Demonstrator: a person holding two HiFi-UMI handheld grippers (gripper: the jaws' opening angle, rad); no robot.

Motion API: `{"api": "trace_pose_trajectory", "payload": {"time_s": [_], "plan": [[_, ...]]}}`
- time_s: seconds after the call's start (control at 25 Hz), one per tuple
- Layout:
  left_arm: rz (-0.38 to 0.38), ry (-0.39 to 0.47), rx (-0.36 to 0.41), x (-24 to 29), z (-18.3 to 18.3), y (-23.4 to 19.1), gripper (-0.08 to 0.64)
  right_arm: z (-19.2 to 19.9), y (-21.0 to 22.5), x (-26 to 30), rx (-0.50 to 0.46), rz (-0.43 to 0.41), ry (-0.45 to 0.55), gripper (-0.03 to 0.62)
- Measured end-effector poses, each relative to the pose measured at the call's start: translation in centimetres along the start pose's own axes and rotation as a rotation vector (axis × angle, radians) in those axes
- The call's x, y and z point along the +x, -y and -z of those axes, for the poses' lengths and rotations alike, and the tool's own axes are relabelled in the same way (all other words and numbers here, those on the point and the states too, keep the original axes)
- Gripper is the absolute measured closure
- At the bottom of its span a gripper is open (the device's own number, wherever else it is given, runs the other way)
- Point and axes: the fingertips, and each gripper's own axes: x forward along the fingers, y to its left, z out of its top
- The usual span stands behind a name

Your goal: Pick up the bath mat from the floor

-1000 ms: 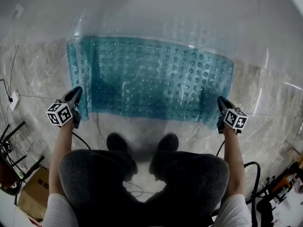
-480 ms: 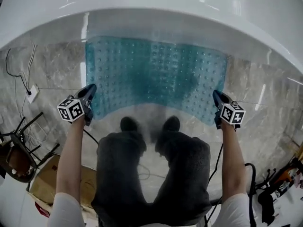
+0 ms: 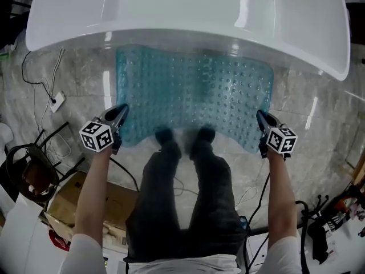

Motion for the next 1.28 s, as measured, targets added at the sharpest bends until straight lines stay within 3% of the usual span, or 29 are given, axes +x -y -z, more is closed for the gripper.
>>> {"api": "trace_pose_trajectory", "payload": {"time_s": [0.2, 0.4, 0.68, 1.0, 1.16, 1.28], "plan": [[0.056, 0.035, 0.009, -9.6, -4.3, 7.1, 0.534, -2.5, -7.7, -9.7, 0.059, -0.032, 0.018, 0.568], [0.089, 0.087, -0.024, -19.3, -8.1, 14.5, 0.534, -5.6, -16.1, -18.9, 0.174, -0.080, 0.110, 0.566], [0.124, 0.163, -0.034, -31.0, -11.4, 23.6, 0.532, -7.7, -24.8, -31.3, 0.208, -0.129, 0.226, 0.565], [0.202, 0.264, -0.098, -40.2, -11.7, 34.6, 0.532, -6.0, -28.4, -44.4, 0.299, -0.195, 0.332, 0.561], [0.176, 0.290, -0.053, -41.9, -9.7, 40.2, 0.532, -4.2, -28.9, -49.4, 0.263, -0.244, 0.336, 0.560], [0.156, 0.326, -0.062, -42.2, -7.3, 44.2, 0.532, -2.8, -28.6, -52.6, 0.224, -0.291, 0.329, 0.560]]}}
